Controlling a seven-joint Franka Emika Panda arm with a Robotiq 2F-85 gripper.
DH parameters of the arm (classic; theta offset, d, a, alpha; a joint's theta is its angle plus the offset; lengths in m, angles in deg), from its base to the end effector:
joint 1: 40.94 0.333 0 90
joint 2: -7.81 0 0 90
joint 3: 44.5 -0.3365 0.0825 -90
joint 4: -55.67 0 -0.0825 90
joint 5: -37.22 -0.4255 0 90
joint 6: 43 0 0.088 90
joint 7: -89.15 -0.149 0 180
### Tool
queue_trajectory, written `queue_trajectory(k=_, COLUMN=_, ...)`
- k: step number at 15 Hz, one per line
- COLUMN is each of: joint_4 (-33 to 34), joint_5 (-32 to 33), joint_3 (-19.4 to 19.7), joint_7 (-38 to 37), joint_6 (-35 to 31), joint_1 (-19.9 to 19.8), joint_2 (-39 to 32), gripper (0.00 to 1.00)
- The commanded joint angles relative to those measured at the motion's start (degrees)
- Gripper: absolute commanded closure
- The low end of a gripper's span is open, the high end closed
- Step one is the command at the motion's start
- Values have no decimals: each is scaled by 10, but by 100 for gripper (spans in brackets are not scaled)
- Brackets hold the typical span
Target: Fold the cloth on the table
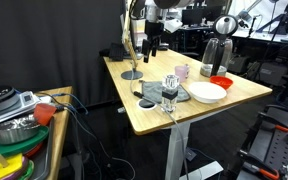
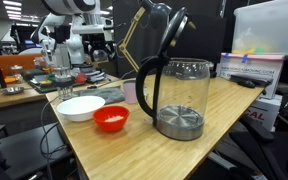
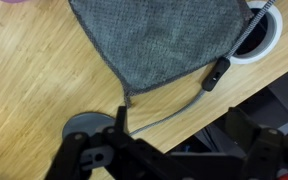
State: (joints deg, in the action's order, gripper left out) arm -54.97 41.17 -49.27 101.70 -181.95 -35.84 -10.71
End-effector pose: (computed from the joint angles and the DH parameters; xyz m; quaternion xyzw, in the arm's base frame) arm 0.6699 0.1125 0.2900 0.9730 0.2139 0.0858 0.0138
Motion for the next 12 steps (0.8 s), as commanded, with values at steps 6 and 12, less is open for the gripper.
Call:
queue_trajectory(k=6, joint_4=3, joint_5=2, joint_3=-4, joint_7=-2, joint_6=1, joint_1=-3, joint_2=0, gripper=0)
queue_trajectory(k=12, joint_4=3, joint_5=11, joint_3=7, joint_7=-17, joint_6=2, joint_1=-6, joint_2=-13, gripper=0)
